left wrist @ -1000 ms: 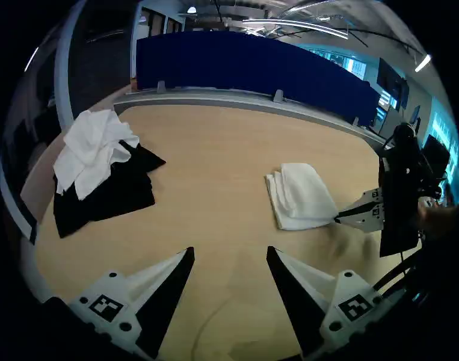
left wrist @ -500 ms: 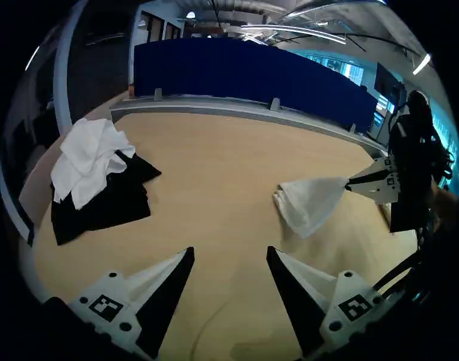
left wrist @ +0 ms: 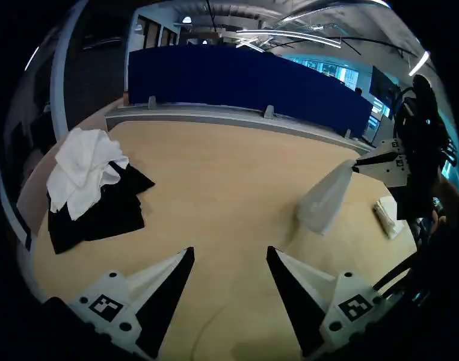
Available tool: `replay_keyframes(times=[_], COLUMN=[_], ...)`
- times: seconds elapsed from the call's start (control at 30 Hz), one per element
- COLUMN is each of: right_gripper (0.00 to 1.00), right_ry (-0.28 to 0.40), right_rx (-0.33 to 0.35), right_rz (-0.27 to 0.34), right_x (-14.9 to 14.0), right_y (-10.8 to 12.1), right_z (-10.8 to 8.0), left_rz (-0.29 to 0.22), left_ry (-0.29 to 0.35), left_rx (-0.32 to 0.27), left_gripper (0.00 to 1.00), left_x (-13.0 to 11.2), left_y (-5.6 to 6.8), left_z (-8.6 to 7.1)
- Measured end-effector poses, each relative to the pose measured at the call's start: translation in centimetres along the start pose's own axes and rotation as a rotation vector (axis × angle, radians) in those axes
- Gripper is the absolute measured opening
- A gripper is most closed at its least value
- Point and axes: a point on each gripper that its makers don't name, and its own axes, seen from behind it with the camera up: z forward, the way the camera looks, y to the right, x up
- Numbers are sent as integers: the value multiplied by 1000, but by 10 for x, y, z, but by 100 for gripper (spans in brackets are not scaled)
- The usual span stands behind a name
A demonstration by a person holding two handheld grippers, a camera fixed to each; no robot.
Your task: Fold towel
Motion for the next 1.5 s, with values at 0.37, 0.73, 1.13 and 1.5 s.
replay_keyframes(times=[0.37,0.73,1.13,1.5], right_gripper=[4,4,4,4], right_ry=[5,0,-33,-81], right_rx=[-49,-115,-199,-281], right_rz=[48,100,171,222], right_x=[-5,-24,-69,-122], right_y=[23,63,117,165], right_z=[-22,-51,-90,-125], left_rz=[18,31,43,41], left_ry=[6,9,-6,-20], left_rx=[-23,-43,-50,-48], left_gripper=[89,89,89,89], left_x=[10,17,16,19], left_y=[9,14,21,25], left_z=[3,6,9,14])
